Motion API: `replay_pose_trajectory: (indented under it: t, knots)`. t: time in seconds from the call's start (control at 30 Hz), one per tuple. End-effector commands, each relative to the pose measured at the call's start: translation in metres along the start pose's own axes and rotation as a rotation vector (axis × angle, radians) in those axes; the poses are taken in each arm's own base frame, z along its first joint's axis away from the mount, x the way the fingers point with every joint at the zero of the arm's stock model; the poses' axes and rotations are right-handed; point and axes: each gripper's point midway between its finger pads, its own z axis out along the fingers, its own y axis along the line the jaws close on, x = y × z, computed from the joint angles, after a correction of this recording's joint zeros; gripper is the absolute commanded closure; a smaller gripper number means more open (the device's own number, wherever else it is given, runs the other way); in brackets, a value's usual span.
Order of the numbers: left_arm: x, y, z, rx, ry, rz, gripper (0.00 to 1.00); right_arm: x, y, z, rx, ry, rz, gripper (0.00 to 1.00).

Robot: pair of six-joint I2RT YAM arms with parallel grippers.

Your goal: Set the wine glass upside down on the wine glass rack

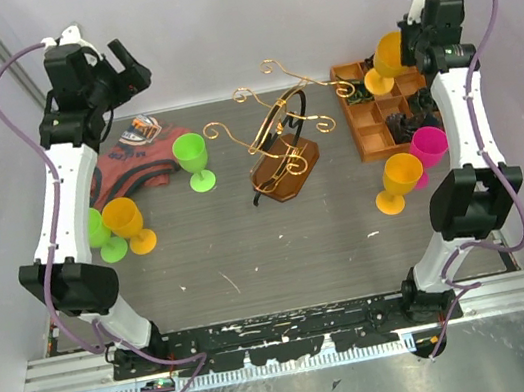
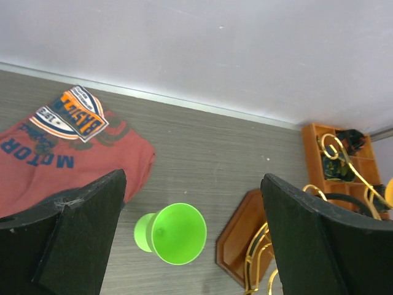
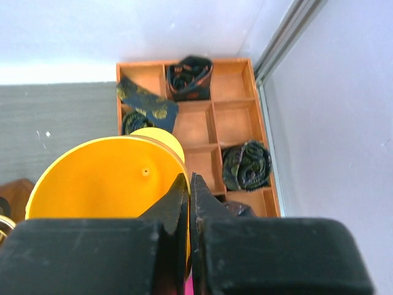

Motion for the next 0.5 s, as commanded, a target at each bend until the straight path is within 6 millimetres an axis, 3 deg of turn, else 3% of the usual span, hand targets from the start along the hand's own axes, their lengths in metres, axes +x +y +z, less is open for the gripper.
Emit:
replay_pose_trajectory:
  t: [0.0, 0.07, 0.27, 0.47]
  knots:
    - [-0.019, -0.017, -0.011, 0.053, -0.046, -0.133, 0.02, -0.095, -0.004, -0.051, 0.008, -0.361, 0.005, 0.99]
    - [-0.023, -0.026, -0.013, 0.095, -0.055, -0.174, 0.02, -0.112, 0.005, -0.065, -0.040, -0.461, -0.015, 0.99]
    - [-0.040, -0.056, -0.018, 0.232, -0.086, -0.287, 0.02, -0.136, 0.042, -0.086, -0.222, -0.622, 0.034, 0.99]
    - [-0.058, -0.082, -0.024, 0.369, -0.119, -0.383, 0.02, -0.148, 0.107, -0.088, -0.348, -0.706, 0.019, 0.99]
